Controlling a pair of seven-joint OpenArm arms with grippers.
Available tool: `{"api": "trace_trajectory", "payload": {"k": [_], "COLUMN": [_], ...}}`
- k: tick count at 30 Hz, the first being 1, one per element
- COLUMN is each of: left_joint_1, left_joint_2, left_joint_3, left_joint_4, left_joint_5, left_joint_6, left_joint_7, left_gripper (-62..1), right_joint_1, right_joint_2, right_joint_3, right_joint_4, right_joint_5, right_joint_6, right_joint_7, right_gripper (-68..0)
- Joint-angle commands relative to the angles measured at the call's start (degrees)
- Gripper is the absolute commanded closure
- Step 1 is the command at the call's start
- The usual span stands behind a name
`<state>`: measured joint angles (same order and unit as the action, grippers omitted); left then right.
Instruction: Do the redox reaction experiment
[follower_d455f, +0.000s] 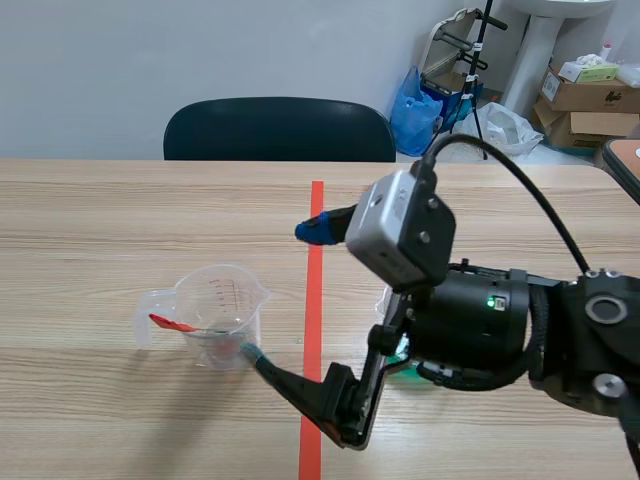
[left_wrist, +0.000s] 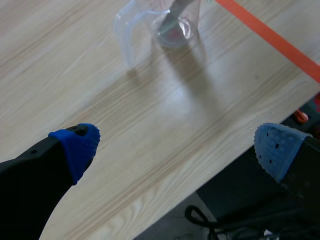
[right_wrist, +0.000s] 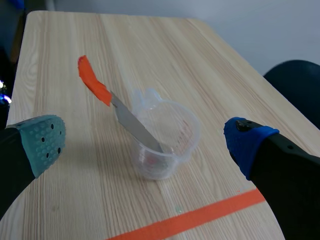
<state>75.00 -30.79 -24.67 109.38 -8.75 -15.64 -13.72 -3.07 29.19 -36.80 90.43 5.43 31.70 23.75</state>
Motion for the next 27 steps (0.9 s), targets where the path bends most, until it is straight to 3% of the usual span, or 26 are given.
{"api": "trace_trajectory", "payload": {"k": [1,6,14,21,24,27], "left_joint_1": [0.44,0.44,0.44,0.44,0.44,0.44], "left_joint_2": [0.42,0.46,0.37,0.42,0.44,0.44], "left_joint_3": [-0.44,-1.25,-1.25,-1.25,-1.16,-1.07], "left_joint_4": [0.92,0.87,0.15,0.15,0.13,0.13], "left_joint_5": [0.61,2.47,2.38,2.38,2.38,2.4], "left_joint_6": [0.35,1.49,1.57,1.57,2.21,2.21], "left_joint_7": [-1.62,-6.49,-6.51,-7.67,-7.45,-7.45], "left_gripper": [-62.3,-62.3,-62.3,-62.3,-62.3,-62.3], "right_joint_1": [1.62,5.11,10.03,12.35,12.48,12.46], "right_joint_2": [-1.57,-5.27,-10.43,-11.89,-11.89,-11.87], "right_joint_3": [-0.7,-4.48,-9.35,-10.54,-10.54,-10.54], "right_joint_4": [-0.66,-5.46,-9.64,-10.32,-10.32,-10.32], "right_joint_5": [-0.5,-2.84,-5.49,-5.44,-5.44,-5.46], "right_joint_6": [-0.42,-0.83,-3.56,-6.47,-8.15,-8.13], "right_joint_7": [0.68,2.16,2.1,0.55,0.61,0.59], "right_gripper": [-67.9,-67.9,-67.9,-67.9,-58.2,-47.4]}}
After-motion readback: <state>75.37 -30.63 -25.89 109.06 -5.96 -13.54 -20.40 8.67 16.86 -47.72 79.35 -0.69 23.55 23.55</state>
